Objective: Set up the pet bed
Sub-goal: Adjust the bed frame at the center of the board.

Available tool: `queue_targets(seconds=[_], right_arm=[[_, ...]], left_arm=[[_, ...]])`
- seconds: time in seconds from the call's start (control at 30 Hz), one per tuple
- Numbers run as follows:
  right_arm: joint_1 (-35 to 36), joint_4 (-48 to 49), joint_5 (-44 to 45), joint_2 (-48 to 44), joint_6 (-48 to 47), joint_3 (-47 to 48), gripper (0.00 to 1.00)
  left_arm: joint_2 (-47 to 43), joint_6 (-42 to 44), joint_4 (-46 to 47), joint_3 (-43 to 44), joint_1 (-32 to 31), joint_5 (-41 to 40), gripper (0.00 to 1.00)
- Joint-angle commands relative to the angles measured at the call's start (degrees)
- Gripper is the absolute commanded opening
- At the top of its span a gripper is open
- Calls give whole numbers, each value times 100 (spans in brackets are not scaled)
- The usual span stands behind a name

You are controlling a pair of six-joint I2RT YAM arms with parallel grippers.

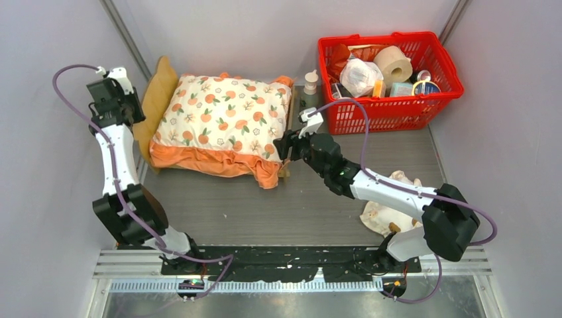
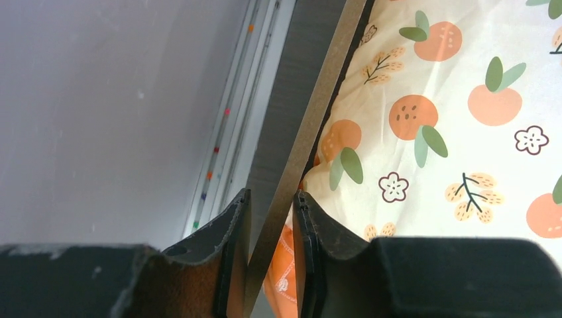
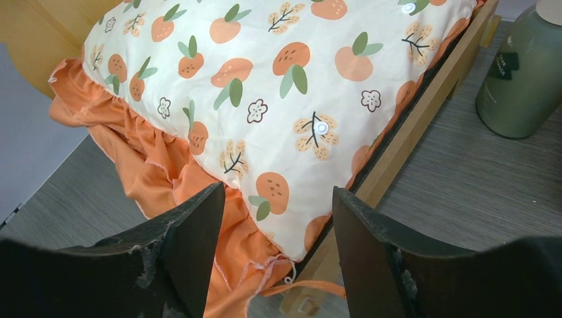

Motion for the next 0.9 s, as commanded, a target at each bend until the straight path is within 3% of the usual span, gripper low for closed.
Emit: queue_targets(seconds=[0.0,0.2,0.43,0.53,0.63,0.73,0.8,0.87], right_arm=[[-28,-27,139,-250,-182,-61,67],[-30,-126,-23,-393,-346,-201,66],[-27,-329,-359,-637,-756,-203,66],[7,-358,-563,-759,-922,-128,66],[150,-381,-694,-710,-1148,8,66],[427,-391,-650,-509,-1393,330,66],[615,-373,-666,-239,-1576,605,66],[804,-325,-766,255,-1826,926,66]], left_arm=[[-847,-247,-388,-509,-32,-833,0],[-2154,-1164,233,-1833,-27,-1023,0],[-2649,-1852,-310,-1787,-26,-830,0],[-2815,-2018,-648,-1596,-24,-1111,23],[-2895,-2292,-1339,-1137,-12,-1357,56],[-2922,-2579,-2014,-681,38,-1093,70],[-3017,-2808,-2306,-494,38,-1056,89],[-3166,-2908,-2523,-297,38,-1046,99]])
